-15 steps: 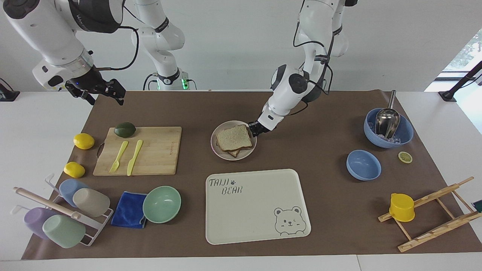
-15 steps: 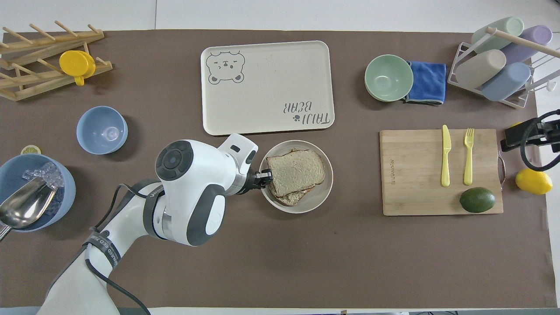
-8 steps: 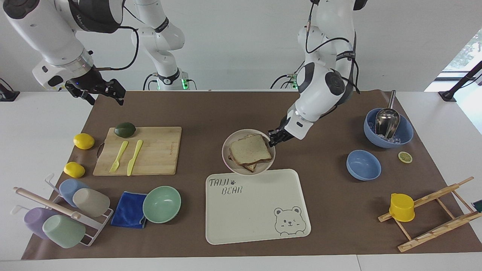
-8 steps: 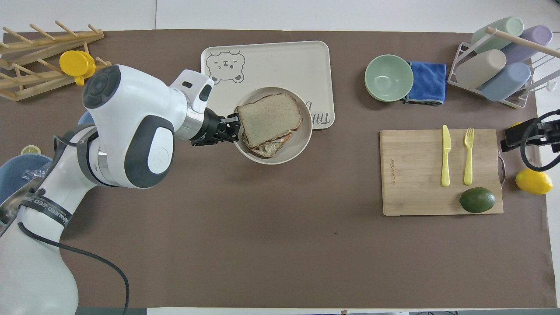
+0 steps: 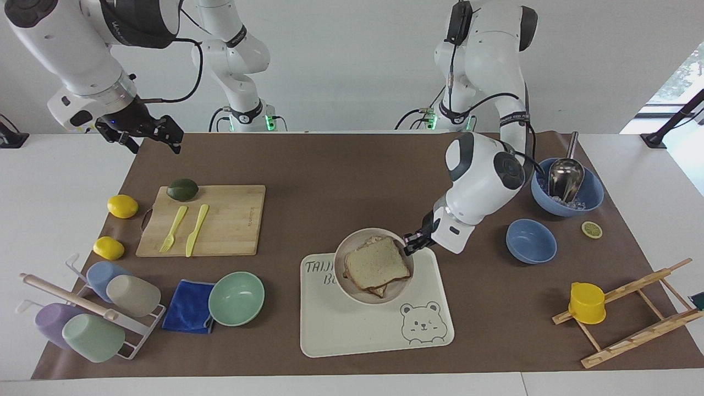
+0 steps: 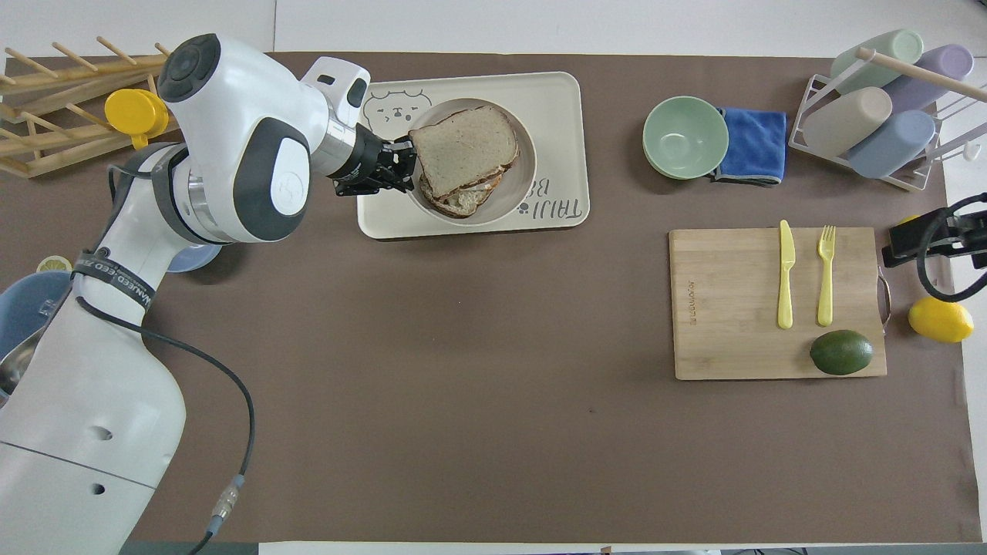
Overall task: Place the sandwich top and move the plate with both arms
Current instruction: 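Slide the sandwich plate onto the white bear tray with the left gripper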
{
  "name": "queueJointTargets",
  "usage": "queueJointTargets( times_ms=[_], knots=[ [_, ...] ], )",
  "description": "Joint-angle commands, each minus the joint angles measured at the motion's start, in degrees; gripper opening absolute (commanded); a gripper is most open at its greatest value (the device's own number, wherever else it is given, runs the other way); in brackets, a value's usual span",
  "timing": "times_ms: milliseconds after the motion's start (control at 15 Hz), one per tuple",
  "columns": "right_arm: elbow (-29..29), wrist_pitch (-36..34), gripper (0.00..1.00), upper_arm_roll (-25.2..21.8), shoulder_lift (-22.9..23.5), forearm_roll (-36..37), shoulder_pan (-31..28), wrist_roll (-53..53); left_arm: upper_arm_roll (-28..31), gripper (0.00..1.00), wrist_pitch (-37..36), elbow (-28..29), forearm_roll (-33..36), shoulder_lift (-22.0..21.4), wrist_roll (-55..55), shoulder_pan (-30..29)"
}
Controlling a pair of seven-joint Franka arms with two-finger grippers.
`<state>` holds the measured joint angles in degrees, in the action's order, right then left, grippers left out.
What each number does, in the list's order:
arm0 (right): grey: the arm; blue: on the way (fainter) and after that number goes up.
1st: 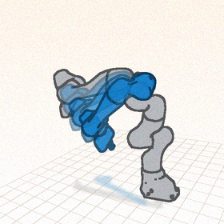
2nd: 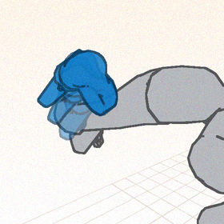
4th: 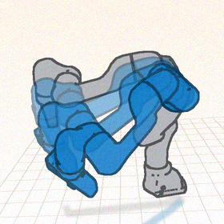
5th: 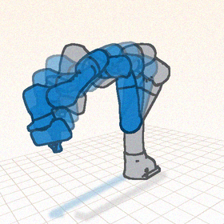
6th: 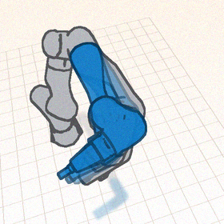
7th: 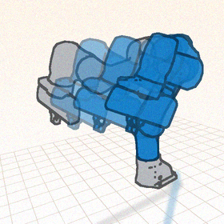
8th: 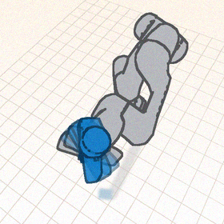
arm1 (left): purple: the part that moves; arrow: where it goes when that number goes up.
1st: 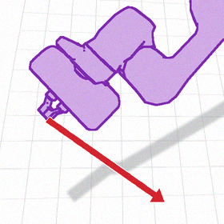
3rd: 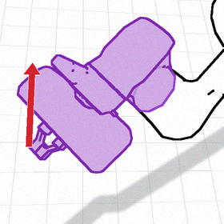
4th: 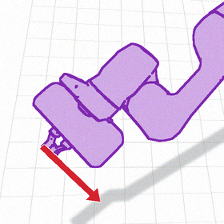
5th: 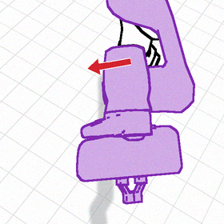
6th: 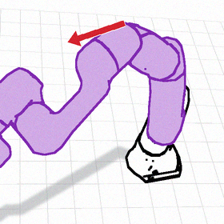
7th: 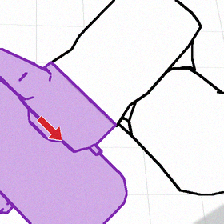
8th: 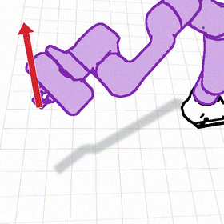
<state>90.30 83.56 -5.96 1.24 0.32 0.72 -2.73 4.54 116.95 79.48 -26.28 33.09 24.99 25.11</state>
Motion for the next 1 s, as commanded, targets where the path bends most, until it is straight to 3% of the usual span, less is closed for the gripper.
queueJointTargets(
  times_ms=[0, 333, 933],
  knots=[
    [0.93, -0.32, 1.0, -0.11, -0.97, -0.14, 0.15, -0.34, -0.06, 0.0, 0.28, -7.5, 0.53, 5.67, 0.32, -0.68],
    [0.93, -0.32, 1.0, -0.02, -0.97, -0.14, 0.15, -0.34, -0.06, 0.0, 7.05, -5.66, 2.1, 7.26, 0.15, 0.02],
    [0.93, -0.32, 1.0, -0.02, -0.97, -0.14, 0.15, -0.34, -0.23, 0.0, 9.52, -2.06, 4.84, 7.43, -2.39, 1.78]
  ],
)
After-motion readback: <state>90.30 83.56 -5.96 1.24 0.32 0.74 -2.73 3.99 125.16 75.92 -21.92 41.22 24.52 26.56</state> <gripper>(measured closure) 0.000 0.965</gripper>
